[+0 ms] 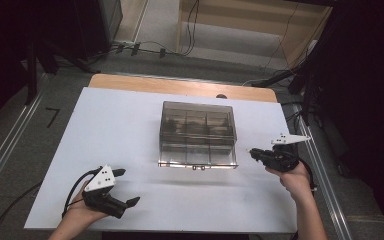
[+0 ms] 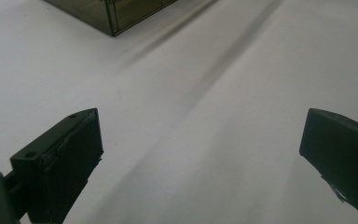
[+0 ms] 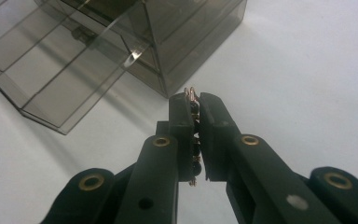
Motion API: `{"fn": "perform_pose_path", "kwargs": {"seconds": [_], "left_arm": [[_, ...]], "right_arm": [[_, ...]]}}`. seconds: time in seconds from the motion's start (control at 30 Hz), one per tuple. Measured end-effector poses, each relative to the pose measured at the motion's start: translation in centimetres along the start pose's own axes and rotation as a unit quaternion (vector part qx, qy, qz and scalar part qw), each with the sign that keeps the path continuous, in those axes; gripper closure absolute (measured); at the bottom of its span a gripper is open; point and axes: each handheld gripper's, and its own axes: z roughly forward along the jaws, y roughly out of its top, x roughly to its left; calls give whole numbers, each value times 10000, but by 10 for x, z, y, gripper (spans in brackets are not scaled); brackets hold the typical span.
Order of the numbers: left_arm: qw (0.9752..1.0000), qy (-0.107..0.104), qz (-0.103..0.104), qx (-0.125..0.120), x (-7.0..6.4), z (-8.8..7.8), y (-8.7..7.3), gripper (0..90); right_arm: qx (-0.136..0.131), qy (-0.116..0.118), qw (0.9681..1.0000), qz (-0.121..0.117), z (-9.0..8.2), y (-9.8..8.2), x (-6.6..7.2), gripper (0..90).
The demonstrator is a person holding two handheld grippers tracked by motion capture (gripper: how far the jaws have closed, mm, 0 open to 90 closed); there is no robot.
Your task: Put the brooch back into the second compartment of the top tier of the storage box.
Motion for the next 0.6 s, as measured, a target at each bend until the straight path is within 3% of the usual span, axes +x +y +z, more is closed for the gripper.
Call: {"fn": "perform_pose_path", "kwargs": {"seconds": [0.6], "left_arm": [[10000, 1, 5, 6, -1, 1, 0, 0]], "right_arm": [[-250, 96, 9994, -225, -24, 18, 12, 818]]}}
